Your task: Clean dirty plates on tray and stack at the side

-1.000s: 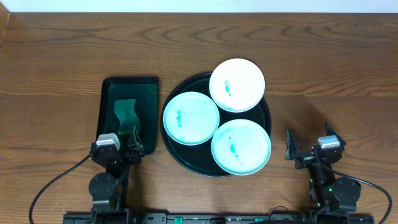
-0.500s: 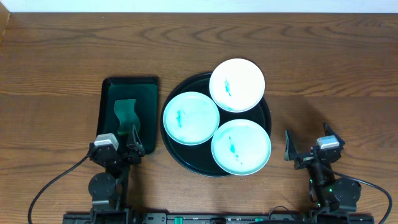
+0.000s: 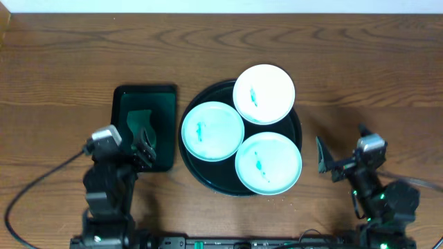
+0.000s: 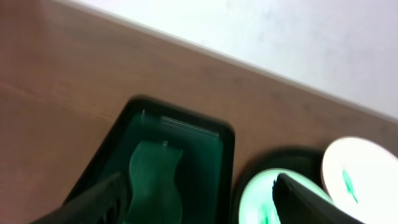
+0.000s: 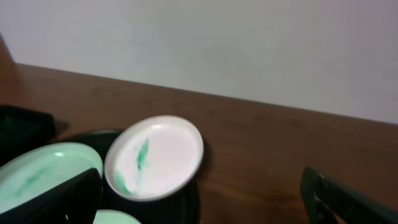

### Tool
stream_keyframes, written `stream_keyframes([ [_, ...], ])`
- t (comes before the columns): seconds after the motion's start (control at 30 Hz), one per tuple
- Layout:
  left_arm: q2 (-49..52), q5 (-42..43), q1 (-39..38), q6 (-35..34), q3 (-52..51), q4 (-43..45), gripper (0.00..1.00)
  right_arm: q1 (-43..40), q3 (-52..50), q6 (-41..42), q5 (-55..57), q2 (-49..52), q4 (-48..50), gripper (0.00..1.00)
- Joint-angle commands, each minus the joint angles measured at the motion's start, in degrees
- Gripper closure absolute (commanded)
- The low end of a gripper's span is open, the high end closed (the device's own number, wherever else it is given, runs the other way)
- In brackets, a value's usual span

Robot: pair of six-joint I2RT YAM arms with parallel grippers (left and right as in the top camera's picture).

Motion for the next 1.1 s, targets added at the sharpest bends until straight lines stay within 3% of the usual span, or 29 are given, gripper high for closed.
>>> stream_keyframes([
  [0.0, 11.89, 1.49, -0.22, -0.55, 15.32, -8.33, 0.24, 0.39, 11.06, 0.87, -4.00, 10.34, -4.55, 0.01],
  [0.1, 21.92, 1.49, -0.22, -0.55, 28.11, -20.44, 0.24, 0.42, 23.30, 0.87, -5.57, 21.86, -14.32, 0.01],
  [0.17, 30.53, 5.90, -0.22, -0.55, 38.23, -30.25, 0.24, 0.42, 36.35, 0.85, -7.17, 33.22, -27.96, 0.01],
  [0.3, 38.58, 20.63, -0.22, -0.55, 43.39, -34.49, 0.24, 0.42, 52.28, 0.85, -7.61, 48.11, -45.53, 0.01],
  [0.37, 41.33, 19.65, -0.22, -0.55, 43.36, -35.95, 0.25, 0.42, 57.75, 0.85, -7.37, 54.97, -50.71, 0.01],
  [0.43, 44.85, 18.82, -0.22, -0.59, 43.36, -35.19, 0.24, 0.42, 58.55, 3.76, -15.13, 60.37, -51.23, 0.01],
  [0.53, 46.34, 18.82, -0.22, -0.57, 43.36, -36.30, 0.25, 1.92, 58.58, 2.38, -18.08, 64.57, -50.66, 0.12],
  [0.6, 47.19, 17.64, -0.22, -0.31, 43.34, -36.59, 0.25, 8.02, 58.58, 6.54, -12.31, 68.74, -50.62, 0.12],
  [0.83, 47.43, 5.22, -0.22, -0.79, 43.34, -39.52, 0.24, 25.05, 58.66, 17.62, 5.64, 77.09, -43.34, 0.27],
  [1.07, 47.45, 2.08, -0.22, -0.74, 43.19, -41.35, 0.24, 33.09, 58.66, 19.61, 12.20, 83.52, -35.54, 0.45],
])
